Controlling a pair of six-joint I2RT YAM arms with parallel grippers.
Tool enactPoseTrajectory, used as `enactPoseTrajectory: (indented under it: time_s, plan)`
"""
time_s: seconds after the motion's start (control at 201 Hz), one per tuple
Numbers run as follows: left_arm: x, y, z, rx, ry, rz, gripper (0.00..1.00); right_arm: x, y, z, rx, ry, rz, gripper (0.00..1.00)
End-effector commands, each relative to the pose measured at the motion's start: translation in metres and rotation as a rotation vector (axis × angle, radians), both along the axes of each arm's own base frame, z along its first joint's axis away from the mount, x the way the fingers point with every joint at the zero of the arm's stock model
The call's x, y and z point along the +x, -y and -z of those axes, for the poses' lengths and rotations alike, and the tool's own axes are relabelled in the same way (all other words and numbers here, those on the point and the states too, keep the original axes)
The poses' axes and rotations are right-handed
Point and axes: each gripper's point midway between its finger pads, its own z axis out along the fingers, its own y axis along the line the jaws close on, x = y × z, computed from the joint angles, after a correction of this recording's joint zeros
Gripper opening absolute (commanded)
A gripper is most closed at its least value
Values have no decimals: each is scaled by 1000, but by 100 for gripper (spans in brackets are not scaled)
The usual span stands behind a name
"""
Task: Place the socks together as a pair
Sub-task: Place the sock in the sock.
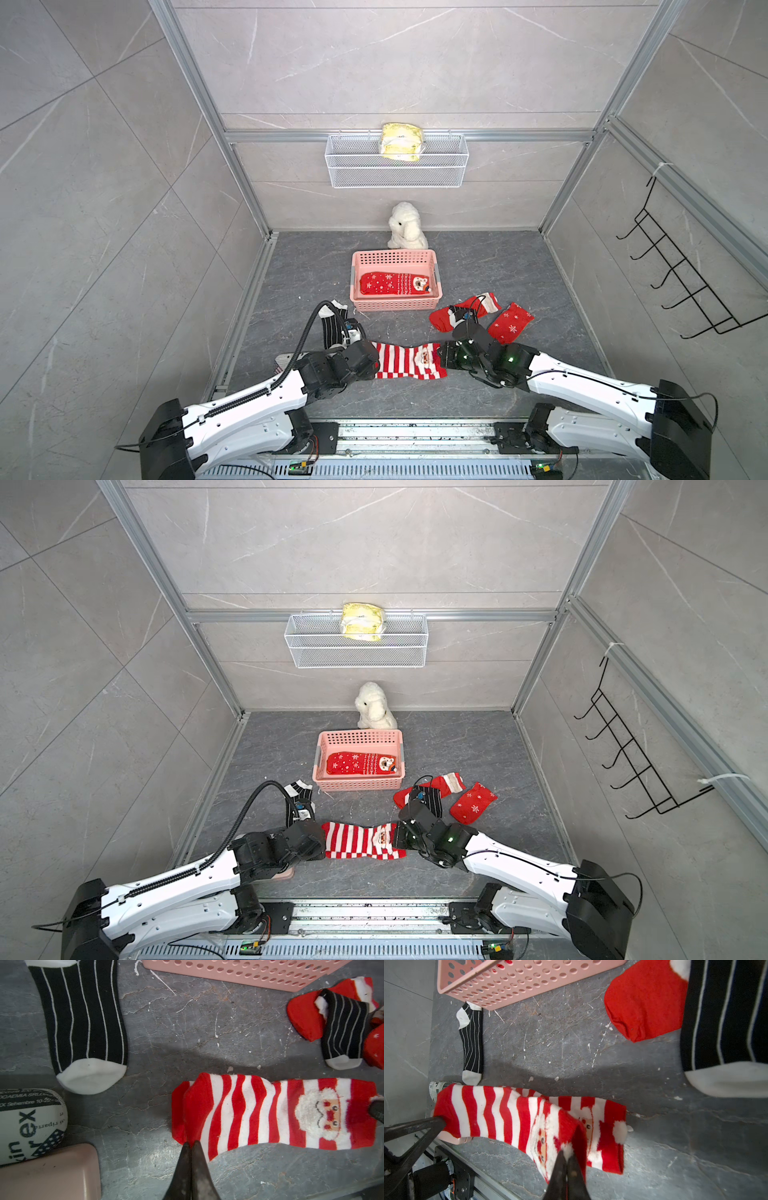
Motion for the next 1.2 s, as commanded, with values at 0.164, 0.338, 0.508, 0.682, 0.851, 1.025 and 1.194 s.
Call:
enactPoseTrajectory:
  time_s: [0.164, 0.338, 0.508, 0.682, 0.851, 1.025, 1.194]
  plan:
    - [10, 8, 3, 30, 32, 13, 0, 7, 11, 17, -73, 28, 39, 0]
    - [10, 8, 8, 34, 24, 7, 0, 6, 16, 25, -103, 18, 48, 0]
    - [6, 9, 15, 24, -1, 10, 0, 4, 20, 29, -119, 12, 47, 0]
    - [3, 10, 22, 5, -14, 9, 0, 2, 21, 32, -122, 6, 46, 0]
    - [1, 9, 27, 9, -31, 8, 0, -2, 24, 38, -125, -9, 51, 0]
    - [1, 8, 31, 18, -35, 4, 0, -3, 24, 41, -118, -20, 53, 0]
    - [1, 8, 33, 27, -41, 1, 0, -3, 24, 45, -125, -24, 54, 0]
